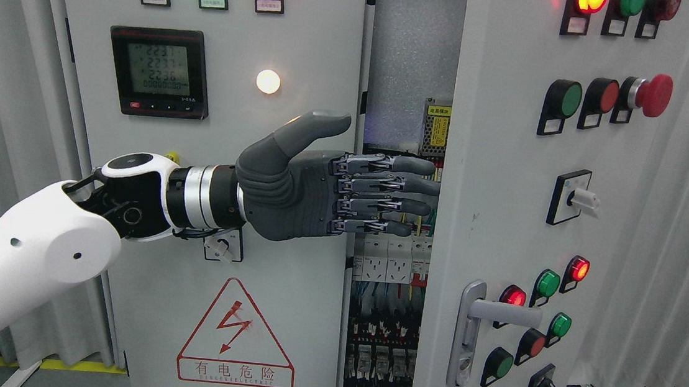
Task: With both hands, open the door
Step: 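Insert the left hand fingers behind the edge of the push-button door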
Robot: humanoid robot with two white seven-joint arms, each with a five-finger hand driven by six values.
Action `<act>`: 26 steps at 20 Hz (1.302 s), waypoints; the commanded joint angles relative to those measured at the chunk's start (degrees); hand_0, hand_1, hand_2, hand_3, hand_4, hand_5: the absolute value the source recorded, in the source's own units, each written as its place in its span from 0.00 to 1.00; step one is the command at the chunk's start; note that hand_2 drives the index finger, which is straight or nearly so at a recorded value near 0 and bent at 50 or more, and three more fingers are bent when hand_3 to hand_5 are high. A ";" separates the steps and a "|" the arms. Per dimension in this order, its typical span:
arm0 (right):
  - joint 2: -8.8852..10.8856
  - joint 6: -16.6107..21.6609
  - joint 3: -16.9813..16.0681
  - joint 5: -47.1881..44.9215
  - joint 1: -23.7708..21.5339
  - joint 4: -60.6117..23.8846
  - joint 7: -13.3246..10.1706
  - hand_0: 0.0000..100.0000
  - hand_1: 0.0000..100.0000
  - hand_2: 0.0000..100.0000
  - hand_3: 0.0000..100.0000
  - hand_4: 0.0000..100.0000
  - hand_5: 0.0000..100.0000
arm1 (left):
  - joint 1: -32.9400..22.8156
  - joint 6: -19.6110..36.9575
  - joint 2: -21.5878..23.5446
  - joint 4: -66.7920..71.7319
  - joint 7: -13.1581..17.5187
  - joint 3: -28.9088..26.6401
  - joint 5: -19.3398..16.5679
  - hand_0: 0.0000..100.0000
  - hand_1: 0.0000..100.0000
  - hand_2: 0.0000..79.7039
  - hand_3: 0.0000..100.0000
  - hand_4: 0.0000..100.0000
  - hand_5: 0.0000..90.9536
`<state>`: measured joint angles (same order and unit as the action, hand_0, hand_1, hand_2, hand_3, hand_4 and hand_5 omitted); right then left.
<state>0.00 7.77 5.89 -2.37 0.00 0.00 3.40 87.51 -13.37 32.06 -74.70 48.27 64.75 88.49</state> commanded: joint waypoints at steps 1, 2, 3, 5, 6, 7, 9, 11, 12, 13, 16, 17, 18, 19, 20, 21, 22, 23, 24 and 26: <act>0.18 -0.04 0.00 0.00 1.23 -0.44 0.02 0.22 0.00 0.00 0.00 0.00 0.00 | 1.61 0.01 -1.65 1.31 -0.02 3.28 0.99 0.29 0.00 0.04 0.03 0.03 0.00; 0.18 0.05 0.00 0.00 1.23 -0.44 0.02 0.22 0.00 0.00 0.00 0.00 0.00 | 1.87 0.01 -1.65 1.31 -0.02 3.28 0.99 0.29 0.00 0.04 0.03 0.03 0.00; 0.18 -0.04 0.00 0.00 1.23 -0.44 0.02 0.22 0.00 0.00 0.00 0.00 0.00 | 2.05 0.01 -1.65 1.31 -0.02 3.28 0.99 0.29 0.00 0.04 0.03 0.03 0.00; 0.18 0.05 0.00 0.00 1.23 -0.44 0.02 0.22 0.00 0.00 0.00 0.00 0.00 | 2.22 0.01 -2.43 1.31 -0.02 3.19 1.07 0.29 0.00 0.04 0.03 0.03 0.00; 0.18 -0.04 0.00 0.00 1.23 -0.44 0.02 0.22 0.00 0.00 0.00 0.00 0.00 | 2.22 0.01 -2.87 1.31 -0.02 3.01 1.07 0.29 0.00 0.04 0.03 0.03 0.00; 0.09 0.05 0.00 0.00 1.23 -0.44 0.02 0.22 0.00 0.00 0.00 0.00 0.00 | 2.22 0.01 -3.23 1.22 -0.02 3.01 1.07 0.29 0.00 0.04 0.03 0.03 0.00; 0.18 -0.04 0.00 0.00 1.23 -0.44 0.02 0.22 0.00 0.00 0.00 0.00 0.00 | 2.57 0.01 -3.32 1.05 -0.02 2.92 1.07 0.29 0.00 0.04 0.03 0.03 0.00; 0.18 -0.04 0.00 0.00 1.32 -0.44 0.02 0.22 0.00 0.00 0.00 0.00 0.00 | 3.36 0.01 -3.49 1.05 -0.02 2.92 1.07 0.29 0.00 0.04 0.03 0.03 0.00; 0.18 -0.04 0.00 0.00 1.23 -0.44 0.02 0.22 0.00 0.00 0.00 0.00 0.00 | 3.63 0.01 -3.67 1.13 -0.02 2.92 1.07 0.29 0.00 0.04 0.03 0.03 0.00; 0.18 -0.04 0.00 0.00 1.32 -0.44 0.02 0.22 0.00 0.00 0.00 0.00 0.00 | 3.80 0.01 -4.45 1.22 -0.02 2.84 1.07 0.29 0.00 0.04 0.03 0.03 0.00; 0.18 0.05 0.00 0.00 1.23 -0.44 0.02 0.22 0.00 0.00 0.00 0.00 0.00 | 4.24 0.01 -6.21 1.66 -0.46 2.84 1.07 0.29 0.00 0.04 0.03 0.03 0.00; 0.18 -0.04 0.00 0.00 1.23 -0.44 0.02 0.22 0.00 0.00 0.00 0.00 0.00 | 4.33 0.01 -6.83 1.75 -0.81 2.84 1.07 0.29 0.00 0.04 0.03 0.03 0.00; 0.18 -0.04 0.00 0.00 1.23 -0.44 0.02 0.22 0.00 0.00 0.00 0.00 0.00 | 4.77 -0.07 -7.36 2.10 -0.99 2.84 1.07 0.29 0.00 0.04 0.03 0.03 0.00; 0.18 0.05 0.00 0.00 1.23 -0.44 0.02 0.22 0.00 0.00 0.00 0.00 0.00 | 5.29 0.01 -7.62 2.54 -0.99 2.92 1.33 0.29 0.00 0.04 0.03 0.03 0.00; 0.18 0.05 0.00 0.00 1.23 -0.44 0.02 0.22 0.00 0.00 0.00 0.00 0.00 | 5.82 0.01 -8.15 3.15 -0.99 3.01 2.29 0.29 0.00 0.04 0.03 0.03 0.00; 0.18 0.05 0.00 0.00 1.23 -0.44 0.02 0.22 0.00 0.00 0.00 0.00 0.00 | 6.09 -0.07 -8.67 3.85 -0.99 3.01 3.26 0.29 0.00 0.04 0.03 0.03 0.00; 0.18 -0.04 0.00 0.00 1.23 -0.44 0.02 0.22 0.00 0.00 0.00 0.00 0.00 | 6.35 -0.08 -9.20 4.12 -0.99 3.01 3.62 0.29 0.00 0.04 0.03 0.03 0.00; 0.18 -0.04 0.00 0.00 1.23 -0.44 0.02 0.22 0.00 0.00 0.00 0.00 0.00 | 6.62 -0.08 -9.47 4.12 -0.99 3.10 3.71 0.29 0.00 0.04 0.03 0.03 0.00; 0.18 -0.04 0.00 0.00 1.23 -0.44 0.02 0.22 0.00 0.00 0.00 0.00 0.00 | 6.70 -0.08 -9.64 4.12 -0.99 3.01 3.71 0.29 0.00 0.04 0.03 0.03 0.00; 0.18 0.05 0.00 0.00 1.23 -0.44 0.02 0.22 0.00 0.00 0.00 0.00 0.00 | 6.97 0.01 -9.91 4.04 -0.99 3.01 3.71 0.29 0.00 0.04 0.03 0.03 0.00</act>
<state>0.00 7.77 5.89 -2.37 0.00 0.00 3.40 93.25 -13.24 25.63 -72.23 47.27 67.45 91.30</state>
